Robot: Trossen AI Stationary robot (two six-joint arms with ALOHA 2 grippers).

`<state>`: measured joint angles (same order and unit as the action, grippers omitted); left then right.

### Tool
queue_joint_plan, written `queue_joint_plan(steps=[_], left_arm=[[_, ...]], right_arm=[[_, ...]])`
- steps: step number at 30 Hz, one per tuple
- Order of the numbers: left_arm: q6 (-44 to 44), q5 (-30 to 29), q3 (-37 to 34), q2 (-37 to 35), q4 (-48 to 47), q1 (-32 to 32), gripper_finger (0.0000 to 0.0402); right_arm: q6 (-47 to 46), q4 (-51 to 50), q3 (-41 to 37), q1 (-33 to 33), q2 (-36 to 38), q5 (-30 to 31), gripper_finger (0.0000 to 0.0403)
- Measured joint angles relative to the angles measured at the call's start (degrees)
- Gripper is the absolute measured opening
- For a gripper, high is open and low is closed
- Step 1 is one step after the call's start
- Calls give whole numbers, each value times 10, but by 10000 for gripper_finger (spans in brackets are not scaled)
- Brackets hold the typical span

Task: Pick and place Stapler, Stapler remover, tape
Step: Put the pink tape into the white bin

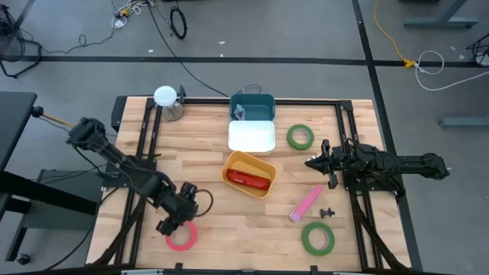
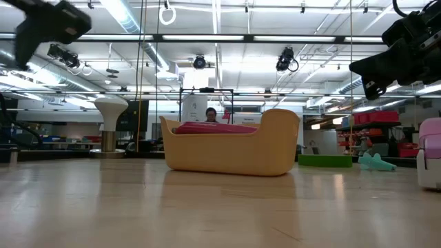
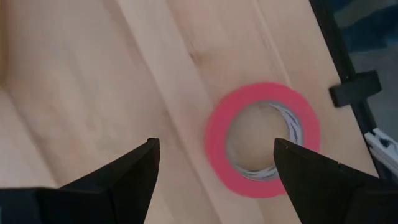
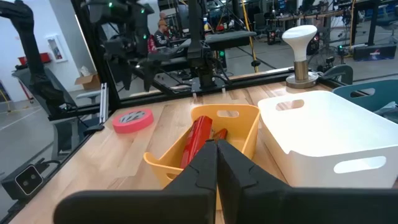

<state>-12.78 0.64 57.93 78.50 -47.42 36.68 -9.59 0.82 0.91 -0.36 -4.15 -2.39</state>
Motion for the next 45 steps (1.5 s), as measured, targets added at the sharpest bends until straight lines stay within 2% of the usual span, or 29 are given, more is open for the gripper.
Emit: queue_joint_plan(steps=[12,22,45], left_arm=[[-51,-6,-63,60,95,58,314],[-51,-83,-71,84,98,67,314],[-96,-80,-71,142,109,89,314]], right_arm=[[0,0,0,0,0,0,7],[0,0,0,0,0,0,7],[0,0,0,0,0,0,7]])
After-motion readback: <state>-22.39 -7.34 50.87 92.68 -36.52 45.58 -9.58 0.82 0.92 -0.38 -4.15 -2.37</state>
